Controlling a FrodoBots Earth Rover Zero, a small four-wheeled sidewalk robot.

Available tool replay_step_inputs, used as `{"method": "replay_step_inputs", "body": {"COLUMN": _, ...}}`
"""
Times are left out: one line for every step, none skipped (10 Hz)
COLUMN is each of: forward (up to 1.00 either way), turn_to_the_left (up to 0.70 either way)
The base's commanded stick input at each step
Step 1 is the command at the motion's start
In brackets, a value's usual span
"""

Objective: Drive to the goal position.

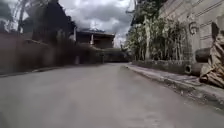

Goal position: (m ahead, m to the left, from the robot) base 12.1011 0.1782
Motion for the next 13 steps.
{"method": "replay_step_inputs", "body": {"forward": 1.0, "turn_to_the_left": 0.0}}
{"method": "replay_step_inputs", "body": {"forward": 1.0, "turn_to_the_left": 0.0}}
{"method": "replay_step_inputs", "body": {"forward": 1.0, "turn_to_the_left": 0.0}}
{"method": "replay_step_inputs", "body": {"forward": 1.0, "turn_to_the_left": 0.0}}
{"method": "replay_step_inputs", "body": {"forward": 1.0, "turn_to_the_left": 0.0}}
{"method": "replay_step_inputs", "body": {"forward": 1.0, "turn_to_the_left": -0.01}}
{"method": "replay_step_inputs", "body": {"forward": 1.0, "turn_to_the_left": -0.02}}
{"method": "replay_step_inputs", "body": {"forward": 1.0, "turn_to_the_left": -0.02}}
{"method": "replay_step_inputs", "body": {"forward": 1.0, "turn_to_the_left": -0.02}}
{"method": "replay_step_inputs", "body": {"forward": 1.0, "turn_to_the_left": -0.03}}
{"method": "replay_step_inputs", "body": {"forward": 1.0, "turn_to_the_left": -0.03}}
{"method": "replay_step_inputs", "body": {"forward": 1.0, "turn_to_the_left": -0.02}}
{"method": "replay_step_inputs", "body": {"forward": 1.0, "turn_to_the_left": -0.03}}
